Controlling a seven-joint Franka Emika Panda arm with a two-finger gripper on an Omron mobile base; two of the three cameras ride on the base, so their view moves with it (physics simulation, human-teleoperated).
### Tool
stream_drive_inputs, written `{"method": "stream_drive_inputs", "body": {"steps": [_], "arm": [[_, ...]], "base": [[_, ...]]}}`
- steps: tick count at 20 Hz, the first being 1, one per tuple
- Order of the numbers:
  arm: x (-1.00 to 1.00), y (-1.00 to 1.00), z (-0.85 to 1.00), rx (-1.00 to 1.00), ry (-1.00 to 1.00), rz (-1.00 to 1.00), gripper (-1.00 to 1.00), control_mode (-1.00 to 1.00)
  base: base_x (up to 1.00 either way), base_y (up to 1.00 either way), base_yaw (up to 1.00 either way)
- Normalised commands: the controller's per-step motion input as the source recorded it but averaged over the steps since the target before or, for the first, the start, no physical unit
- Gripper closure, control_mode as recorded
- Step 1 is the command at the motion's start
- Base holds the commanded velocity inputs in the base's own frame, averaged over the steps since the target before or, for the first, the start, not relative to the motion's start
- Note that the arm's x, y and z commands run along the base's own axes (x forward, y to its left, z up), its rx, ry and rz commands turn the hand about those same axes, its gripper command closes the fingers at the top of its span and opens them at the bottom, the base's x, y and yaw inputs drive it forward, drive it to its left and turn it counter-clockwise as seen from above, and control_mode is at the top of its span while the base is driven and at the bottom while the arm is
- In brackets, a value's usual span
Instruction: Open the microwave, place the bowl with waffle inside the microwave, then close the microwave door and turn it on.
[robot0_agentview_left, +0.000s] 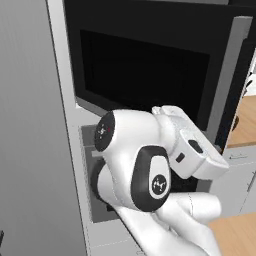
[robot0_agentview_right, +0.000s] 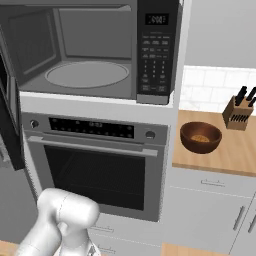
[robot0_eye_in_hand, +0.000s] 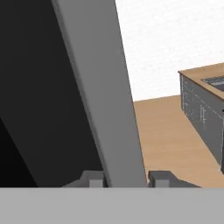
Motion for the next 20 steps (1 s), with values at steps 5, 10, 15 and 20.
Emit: {"method": "stream_drive_inputs", "body": {"steps": [5,10,15,20], "arm": [[0.02,0.80,0.05,-0.17,-0.09,-0.10,-1.00,-1.00],[0.34,0.28,-0.24,-0.04,-0.01,-0.01,-1.00,-1.00],[0.39,0.00,-0.34,-0.01,-0.02,0.15,-1.00,-1.00],[0.12,0.00,-0.38,-0.15,-0.01,0.37,-1.00,-1.00]], "base": [[0.00,0.00,0.00],[0.00,0.00,0.00],[0.00,0.00,0.00],[0.00,0.00,0.00]]}}
